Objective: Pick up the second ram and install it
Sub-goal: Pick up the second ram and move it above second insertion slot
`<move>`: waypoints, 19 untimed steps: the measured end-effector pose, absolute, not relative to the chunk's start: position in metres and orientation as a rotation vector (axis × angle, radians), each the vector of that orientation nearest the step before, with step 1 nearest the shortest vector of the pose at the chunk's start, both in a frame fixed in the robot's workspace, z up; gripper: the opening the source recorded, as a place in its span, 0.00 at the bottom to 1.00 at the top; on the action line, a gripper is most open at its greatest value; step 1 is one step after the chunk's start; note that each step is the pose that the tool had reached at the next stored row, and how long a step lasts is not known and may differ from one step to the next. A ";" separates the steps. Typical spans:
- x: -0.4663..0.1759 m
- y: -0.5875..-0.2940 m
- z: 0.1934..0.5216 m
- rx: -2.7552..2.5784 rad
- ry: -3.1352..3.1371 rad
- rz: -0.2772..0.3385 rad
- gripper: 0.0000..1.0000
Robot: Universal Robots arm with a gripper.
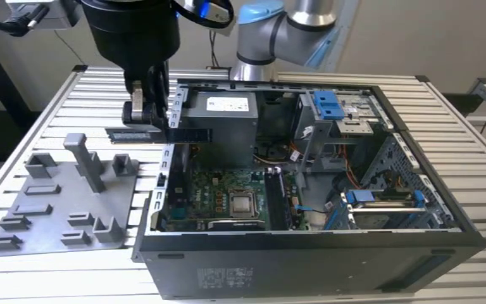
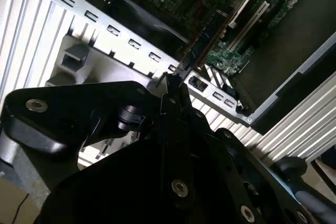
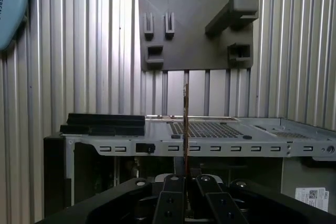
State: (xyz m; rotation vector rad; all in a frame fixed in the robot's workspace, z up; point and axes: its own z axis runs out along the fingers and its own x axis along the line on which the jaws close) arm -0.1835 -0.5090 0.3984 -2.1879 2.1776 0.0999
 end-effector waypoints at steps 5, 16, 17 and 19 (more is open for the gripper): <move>-0.168 -0.509 0.398 -2.188 2.178 0.100 0.14; -0.136 -0.509 0.398 -2.188 2.178 0.100 0.14; -0.134 -0.509 0.398 -2.188 2.178 0.100 0.14; -0.128 -0.509 0.398 -2.188 2.178 0.100 0.14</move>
